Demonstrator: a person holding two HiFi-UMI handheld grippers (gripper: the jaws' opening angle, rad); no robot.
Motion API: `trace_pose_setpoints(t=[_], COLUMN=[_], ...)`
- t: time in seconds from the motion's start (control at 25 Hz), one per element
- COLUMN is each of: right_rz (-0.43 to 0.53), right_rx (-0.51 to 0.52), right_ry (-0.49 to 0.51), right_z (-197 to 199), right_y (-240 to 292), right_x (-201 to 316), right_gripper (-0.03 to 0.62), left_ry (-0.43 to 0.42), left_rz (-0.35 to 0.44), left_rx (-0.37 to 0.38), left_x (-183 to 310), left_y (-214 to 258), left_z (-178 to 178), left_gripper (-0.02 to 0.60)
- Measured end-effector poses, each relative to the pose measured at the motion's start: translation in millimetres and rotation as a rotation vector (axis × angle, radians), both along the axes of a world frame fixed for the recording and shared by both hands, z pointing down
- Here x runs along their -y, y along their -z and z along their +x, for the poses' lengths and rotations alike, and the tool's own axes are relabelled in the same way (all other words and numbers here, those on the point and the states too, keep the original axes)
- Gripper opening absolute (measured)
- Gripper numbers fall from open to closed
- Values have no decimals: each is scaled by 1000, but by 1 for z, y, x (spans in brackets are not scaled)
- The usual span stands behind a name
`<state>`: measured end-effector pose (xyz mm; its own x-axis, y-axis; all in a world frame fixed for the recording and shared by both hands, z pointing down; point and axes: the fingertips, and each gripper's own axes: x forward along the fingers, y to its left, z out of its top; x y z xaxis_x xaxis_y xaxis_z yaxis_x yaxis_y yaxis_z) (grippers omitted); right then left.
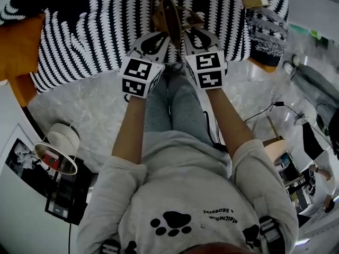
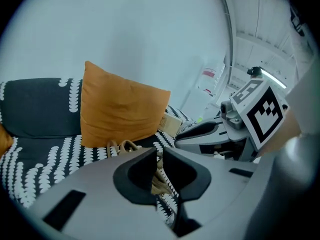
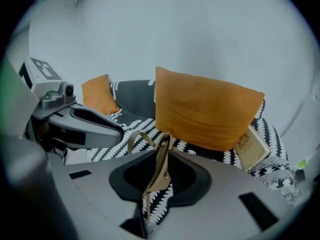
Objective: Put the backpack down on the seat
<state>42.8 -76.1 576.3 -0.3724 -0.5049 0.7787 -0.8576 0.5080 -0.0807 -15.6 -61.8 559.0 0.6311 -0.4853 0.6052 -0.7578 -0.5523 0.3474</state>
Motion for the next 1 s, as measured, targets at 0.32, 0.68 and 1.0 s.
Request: trace_pose_setpoints(t=[0.32, 0.68, 1.0], right_rz=[60, 163, 268], right_rx=[60, 132, 146], right_ry=[-40, -48, -33], right_z=[-4, -2, -3], right_y=[79, 188, 262], right_x=[-5, -17, -31], right_gripper=[35, 32, 32], left_ry=[16, 44, 50], left_rz=[71, 141, 216], left_rx=[-25, -48, -76], left_x=[1, -7, -26], left_y=[85, 181, 253], left_z=[3, 4, 11], left_gripper=[21, 20, 20])
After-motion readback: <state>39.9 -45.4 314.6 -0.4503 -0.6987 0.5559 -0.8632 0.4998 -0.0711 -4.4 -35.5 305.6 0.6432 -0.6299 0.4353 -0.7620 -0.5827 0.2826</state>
